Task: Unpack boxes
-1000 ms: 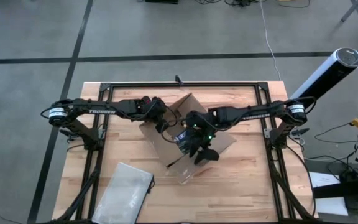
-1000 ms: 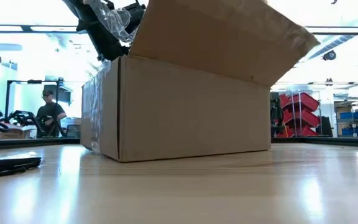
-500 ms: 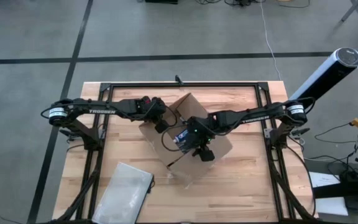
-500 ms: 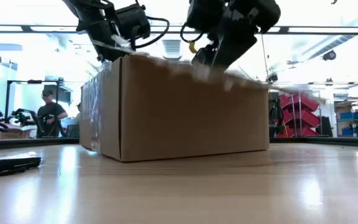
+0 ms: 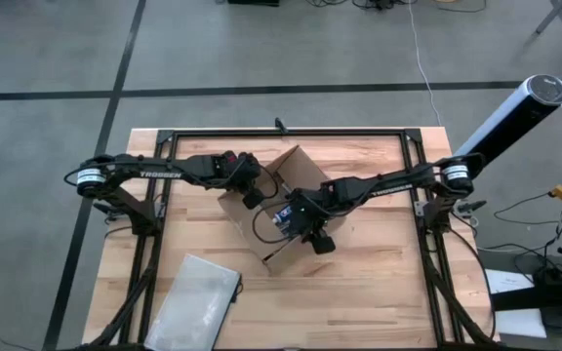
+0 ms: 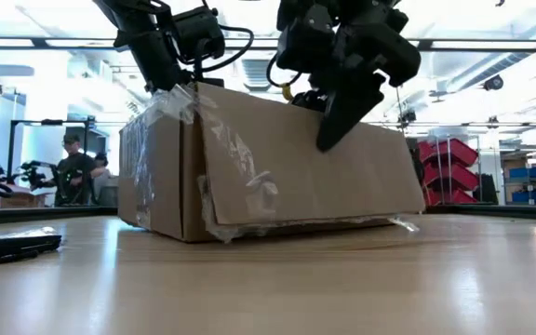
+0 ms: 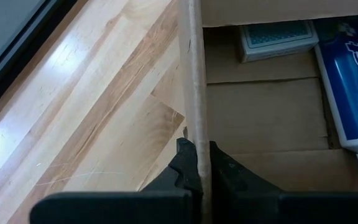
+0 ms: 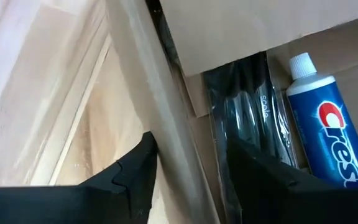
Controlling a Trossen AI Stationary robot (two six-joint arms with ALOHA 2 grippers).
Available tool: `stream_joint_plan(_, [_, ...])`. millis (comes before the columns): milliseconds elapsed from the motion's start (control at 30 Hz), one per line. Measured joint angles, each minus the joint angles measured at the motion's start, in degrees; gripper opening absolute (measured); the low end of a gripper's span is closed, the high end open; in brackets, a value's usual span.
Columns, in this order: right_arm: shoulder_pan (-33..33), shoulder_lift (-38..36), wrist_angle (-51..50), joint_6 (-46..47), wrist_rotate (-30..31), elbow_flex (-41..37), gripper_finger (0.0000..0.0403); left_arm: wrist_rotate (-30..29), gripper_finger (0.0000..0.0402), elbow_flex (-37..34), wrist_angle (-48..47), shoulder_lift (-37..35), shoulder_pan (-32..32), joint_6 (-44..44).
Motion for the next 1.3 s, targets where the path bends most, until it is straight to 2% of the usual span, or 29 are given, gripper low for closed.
stream_joint_plan(233, [0.0, 0.1, -0.1, -2.4, 0.5, 0.0, 0.0025, 0.1, 0.0, 0.0, -0.1, 0.0, 0.0, 0.0])
stream_joint_plan(300, [0.0, 0.1, -0.1, -3.1, 0.7, 0.0, 0.0009, 0.1, 0.0, 0.0, -0.1, 0.0, 0.0, 0.0])
stream_joint_plan(700, [0.0, 0.1, -1.2, -3.3, 1.1, 0.0, 0.0002, 0.3, 0.0002, 2.2, -1.0, -0.1, 0.0, 2.0])
stream_joint_plan(1300, [-1.5, 0.0, -1.6, -2.6, 1.5, 0.2, 0.0, -2.5, 0.0091, 13.7, -12.4, -0.6, -0.2, 7.1])
